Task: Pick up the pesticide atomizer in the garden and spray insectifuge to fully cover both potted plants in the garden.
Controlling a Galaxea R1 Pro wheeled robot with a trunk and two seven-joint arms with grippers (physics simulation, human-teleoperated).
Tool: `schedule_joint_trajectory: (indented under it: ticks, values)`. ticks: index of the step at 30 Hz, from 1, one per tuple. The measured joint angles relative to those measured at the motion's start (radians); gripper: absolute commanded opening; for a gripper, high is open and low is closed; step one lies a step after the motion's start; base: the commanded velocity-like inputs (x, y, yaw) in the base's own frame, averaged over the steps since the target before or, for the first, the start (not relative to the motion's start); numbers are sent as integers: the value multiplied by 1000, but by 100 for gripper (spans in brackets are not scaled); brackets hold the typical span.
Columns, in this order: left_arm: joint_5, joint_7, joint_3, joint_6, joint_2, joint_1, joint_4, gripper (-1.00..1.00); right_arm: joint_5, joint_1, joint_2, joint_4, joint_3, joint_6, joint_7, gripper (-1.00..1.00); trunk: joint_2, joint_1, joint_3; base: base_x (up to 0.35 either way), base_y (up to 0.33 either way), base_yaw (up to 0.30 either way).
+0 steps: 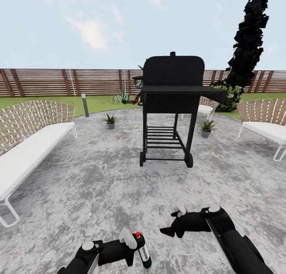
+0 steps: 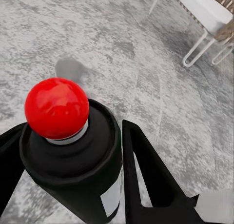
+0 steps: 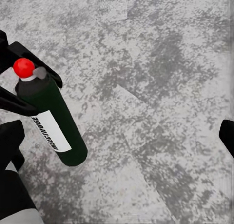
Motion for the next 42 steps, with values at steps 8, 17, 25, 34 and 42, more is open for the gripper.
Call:
schedule_joint_trajectory:
  ticks: [8, 17, 25, 34, 42]
  values:
    - [3, 65, 10, -5, 2, 0, 2, -100, 0, 0, 0, 0, -1, -10, -3, 100, 0, 0, 0, 323, 12, 0]
    - [3, 78, 11, -5, 2, -1, 3, -100, 0, 0, 6, 1, -2, -11, -8, 100, 0, 0, 0, 323, 44, 0]
    - [3, 78, 12, -5, 2, -1, 3, -100, -2, 0, 8, 0, -6, -15, -9, 100, 0, 0, 0, 313, 129, 113]
    - [4, 78, 12, -5, 2, -1, 2, -100, -2, 0, 8, 0, -6, -15, -10, 100, 0, 0, 0, 293, 165, 228]
    - [3, 78, 11, -5, 2, -1, 2, -100, 0, 0, 8, 0, -6, -15, -11, 100, 0, 0, 0, 290, 172, 215]
